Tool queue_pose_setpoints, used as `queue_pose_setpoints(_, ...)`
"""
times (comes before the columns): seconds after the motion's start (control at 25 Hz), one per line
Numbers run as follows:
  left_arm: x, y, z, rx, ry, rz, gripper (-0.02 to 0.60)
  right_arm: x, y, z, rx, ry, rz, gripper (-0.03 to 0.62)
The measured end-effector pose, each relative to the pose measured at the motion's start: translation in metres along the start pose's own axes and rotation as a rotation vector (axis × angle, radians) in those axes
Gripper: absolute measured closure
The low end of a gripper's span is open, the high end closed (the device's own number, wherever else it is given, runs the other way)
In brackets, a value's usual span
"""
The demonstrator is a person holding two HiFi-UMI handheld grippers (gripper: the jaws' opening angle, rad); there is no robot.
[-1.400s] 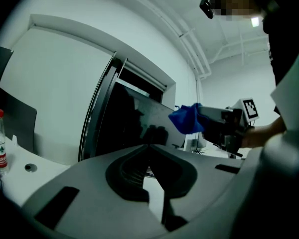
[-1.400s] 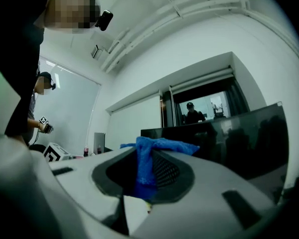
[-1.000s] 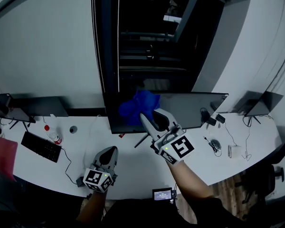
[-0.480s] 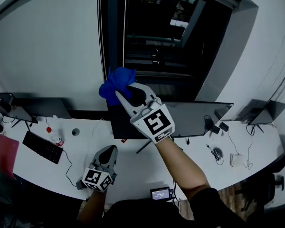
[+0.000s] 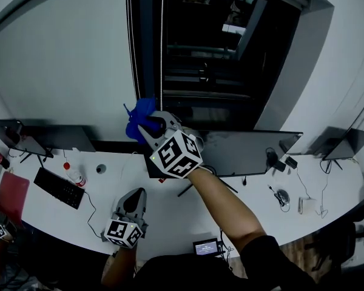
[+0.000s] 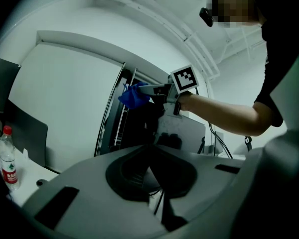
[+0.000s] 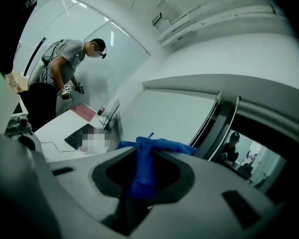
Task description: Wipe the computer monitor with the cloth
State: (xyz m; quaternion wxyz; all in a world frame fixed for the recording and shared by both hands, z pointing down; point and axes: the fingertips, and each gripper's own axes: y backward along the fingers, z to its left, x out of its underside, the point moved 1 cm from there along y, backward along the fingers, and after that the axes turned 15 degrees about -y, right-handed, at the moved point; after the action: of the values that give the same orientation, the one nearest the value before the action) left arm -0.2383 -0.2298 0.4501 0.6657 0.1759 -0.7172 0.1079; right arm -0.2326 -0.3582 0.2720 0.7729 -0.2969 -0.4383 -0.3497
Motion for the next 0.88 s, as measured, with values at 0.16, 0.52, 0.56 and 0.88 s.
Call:
queue_pose_setpoints(0.16, 0.0, -0.001, -0.003, 0.002, -0.003, 0.004, 0.588, 0.008, -0.001, 0.001, 0.001, 0.043, 0.058, 0.513)
queue_pose_setpoints(0.52, 0.002, -0.01, -0.015, 0.033, -0.015, 0.017, 0.588, 0.021, 0.017, -0.016, 0.014, 0.042, 0.108, 0.513)
queue_pose_setpoints(0.56, 0.002, -0.011, -0.018, 0.038, -0.015, 0.018, 0.588, 0.022, 0.02, -0.019, 0.017, 0.042, 0.113, 0.513)
queue_pose_setpoints(0.88, 0.003, -0.021, -0.031, 0.074, -0.024, 0.026, 0.588, 0.037, 0.045, -0.038, 0.043, 0.028, 0.141, 0.513)
